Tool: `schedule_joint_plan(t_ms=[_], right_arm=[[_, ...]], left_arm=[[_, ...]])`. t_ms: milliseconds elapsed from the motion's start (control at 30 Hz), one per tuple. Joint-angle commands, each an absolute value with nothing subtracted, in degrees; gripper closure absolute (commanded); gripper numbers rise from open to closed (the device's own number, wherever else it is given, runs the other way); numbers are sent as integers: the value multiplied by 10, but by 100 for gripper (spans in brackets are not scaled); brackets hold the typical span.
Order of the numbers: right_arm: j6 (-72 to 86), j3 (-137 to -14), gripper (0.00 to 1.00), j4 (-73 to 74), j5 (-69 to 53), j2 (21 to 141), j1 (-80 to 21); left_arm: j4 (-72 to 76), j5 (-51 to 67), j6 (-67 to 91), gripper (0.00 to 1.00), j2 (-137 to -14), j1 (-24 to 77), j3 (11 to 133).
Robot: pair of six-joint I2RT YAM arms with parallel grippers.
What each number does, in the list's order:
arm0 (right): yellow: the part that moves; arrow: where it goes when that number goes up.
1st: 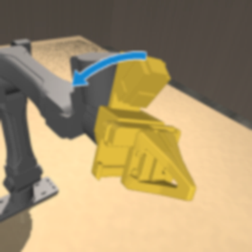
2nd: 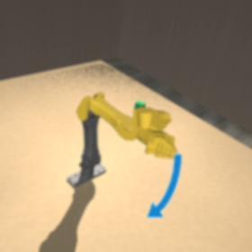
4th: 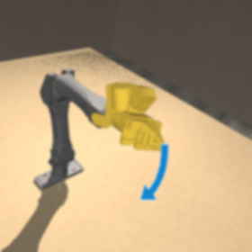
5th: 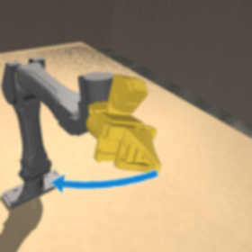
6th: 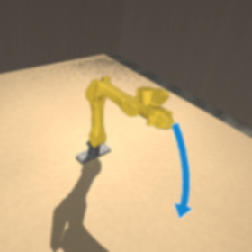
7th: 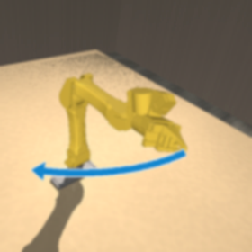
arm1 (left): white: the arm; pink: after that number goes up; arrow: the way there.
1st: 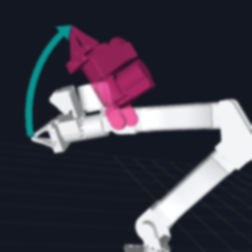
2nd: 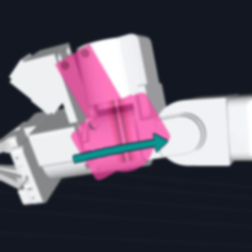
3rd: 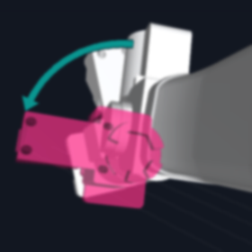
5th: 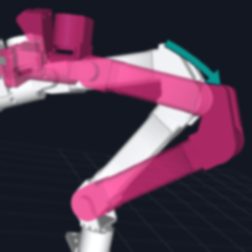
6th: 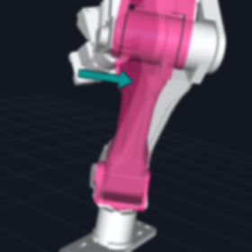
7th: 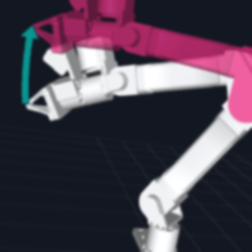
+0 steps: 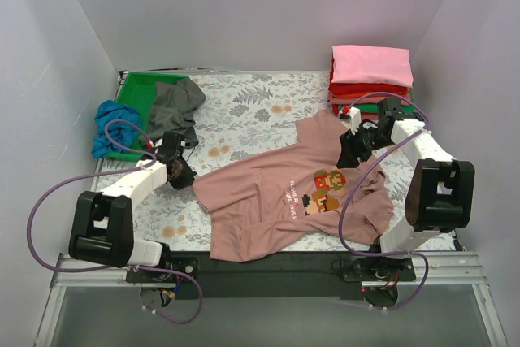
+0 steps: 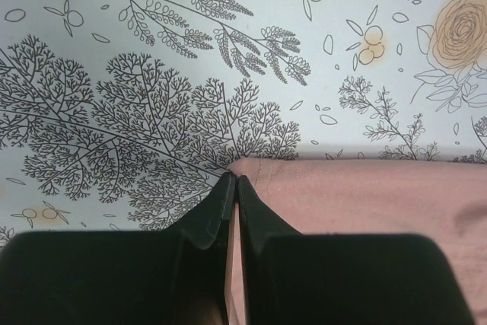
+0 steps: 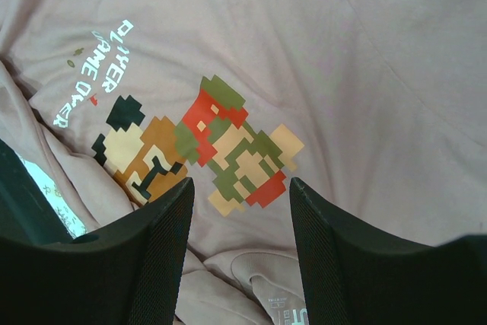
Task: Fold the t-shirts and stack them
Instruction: Flatten the tshirt out
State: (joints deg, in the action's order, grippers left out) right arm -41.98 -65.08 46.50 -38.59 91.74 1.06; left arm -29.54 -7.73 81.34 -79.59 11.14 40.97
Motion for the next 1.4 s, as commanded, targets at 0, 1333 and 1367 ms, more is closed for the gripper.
schedule_joint_plan(t_ms=[0,1333,1367], right_arm=[[-417,-668,40,463,-384,904,11],[-279,-841,43,366,-207,1166,30],[-281,-837,51,367,-203,1165,30]], left_arm=[[-301,-66,793,100,-764,105,407],[-354,17,769,100,-652,41,412],[-355,18,770,100,-651,41,410]])
